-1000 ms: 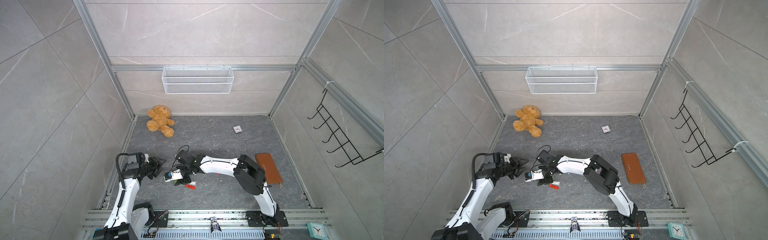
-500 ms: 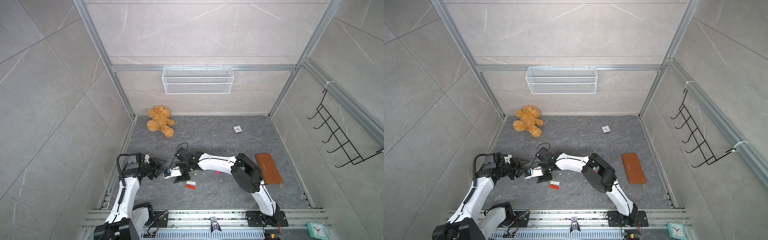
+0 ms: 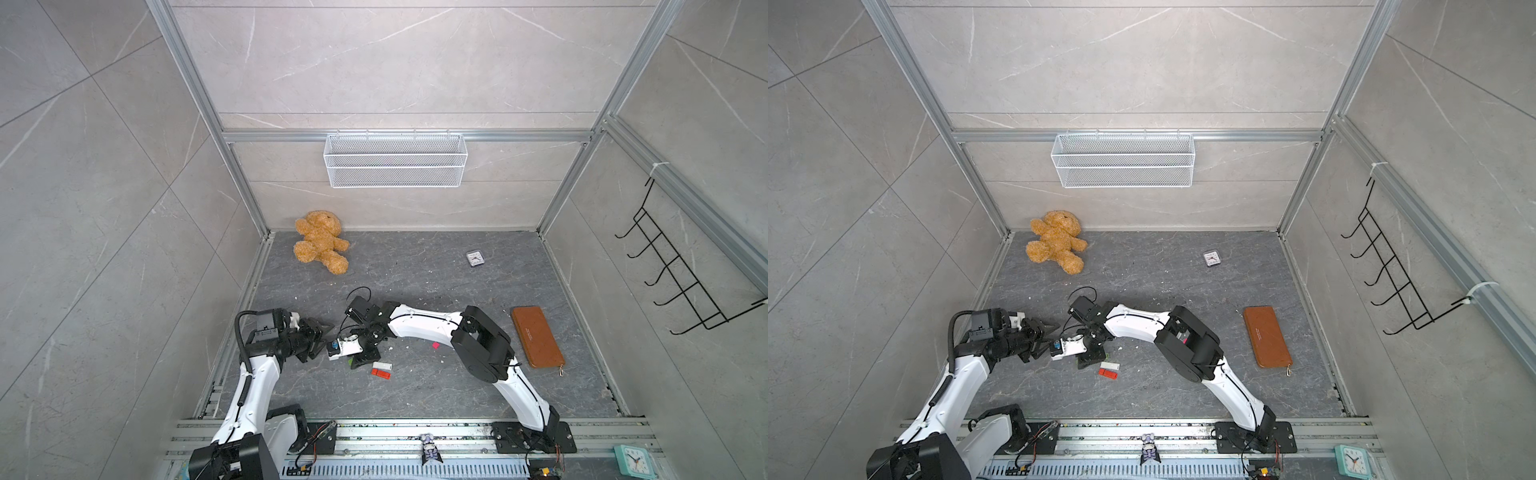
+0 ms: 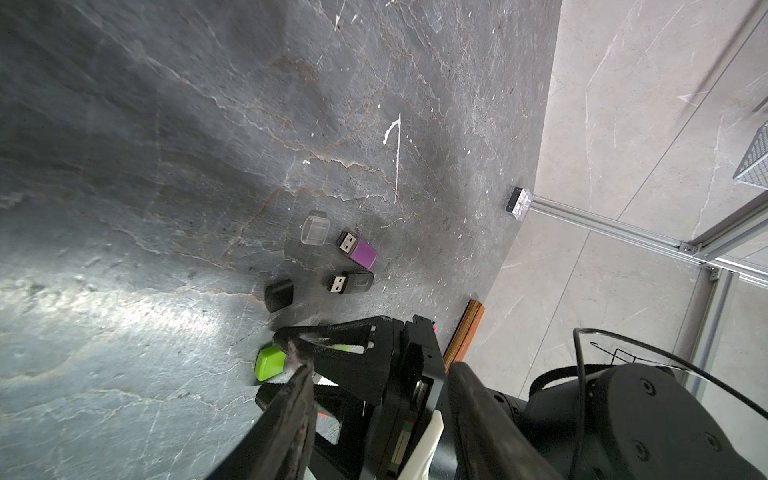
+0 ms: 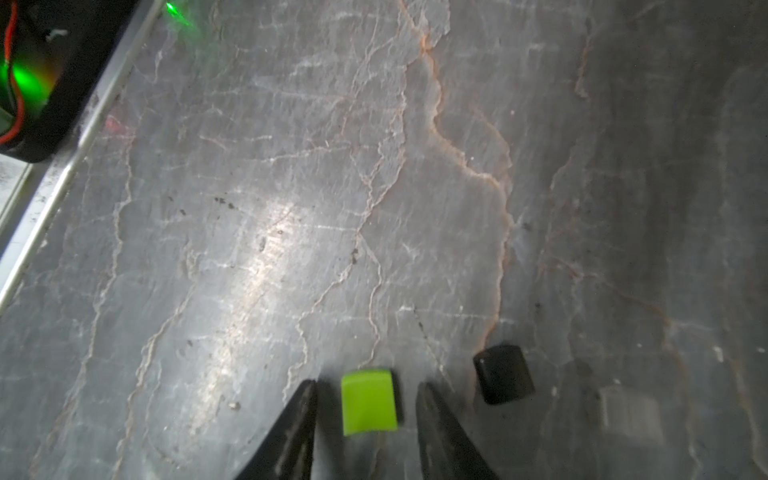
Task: Close the usb drive cover
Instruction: Pick up the cover from the center of the board.
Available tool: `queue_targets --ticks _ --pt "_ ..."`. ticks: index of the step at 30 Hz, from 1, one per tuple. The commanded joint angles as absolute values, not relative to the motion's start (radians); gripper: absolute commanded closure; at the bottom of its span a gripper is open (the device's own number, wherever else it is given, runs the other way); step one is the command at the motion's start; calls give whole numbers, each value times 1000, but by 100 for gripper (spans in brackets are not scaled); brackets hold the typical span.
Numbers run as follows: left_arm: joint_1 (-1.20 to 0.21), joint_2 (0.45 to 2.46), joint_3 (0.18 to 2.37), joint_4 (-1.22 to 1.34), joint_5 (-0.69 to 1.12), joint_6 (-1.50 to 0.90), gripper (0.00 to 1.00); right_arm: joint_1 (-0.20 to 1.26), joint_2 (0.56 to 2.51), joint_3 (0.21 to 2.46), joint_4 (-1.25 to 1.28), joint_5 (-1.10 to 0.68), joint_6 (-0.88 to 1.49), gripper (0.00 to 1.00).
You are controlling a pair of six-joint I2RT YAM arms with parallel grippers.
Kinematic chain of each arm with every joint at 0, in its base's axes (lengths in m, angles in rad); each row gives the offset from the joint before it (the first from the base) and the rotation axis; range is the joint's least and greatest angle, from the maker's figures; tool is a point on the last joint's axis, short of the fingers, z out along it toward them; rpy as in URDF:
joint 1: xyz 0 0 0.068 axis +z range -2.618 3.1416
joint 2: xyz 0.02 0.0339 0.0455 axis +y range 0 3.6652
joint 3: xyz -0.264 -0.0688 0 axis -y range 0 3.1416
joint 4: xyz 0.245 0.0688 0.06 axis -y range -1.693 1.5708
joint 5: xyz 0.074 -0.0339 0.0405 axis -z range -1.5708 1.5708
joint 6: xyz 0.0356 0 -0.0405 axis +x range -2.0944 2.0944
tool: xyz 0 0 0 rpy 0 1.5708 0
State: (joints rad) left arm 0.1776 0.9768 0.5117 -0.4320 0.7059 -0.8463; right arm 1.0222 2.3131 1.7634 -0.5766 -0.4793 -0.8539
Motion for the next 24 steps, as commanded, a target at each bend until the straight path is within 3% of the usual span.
queue_targets --ticks 1,14,24 --pt "184 985 505 -405 746 -819 46 1022 2343 1786 -640 -438 -867 59" --pt "184 983 487 -387 759 -821 45 1021 2337 1767 -652 -405 -892 61" --pt "186 974 475 -386 761 -824 46 1022 2333 1761 -650 -403 -895 71"
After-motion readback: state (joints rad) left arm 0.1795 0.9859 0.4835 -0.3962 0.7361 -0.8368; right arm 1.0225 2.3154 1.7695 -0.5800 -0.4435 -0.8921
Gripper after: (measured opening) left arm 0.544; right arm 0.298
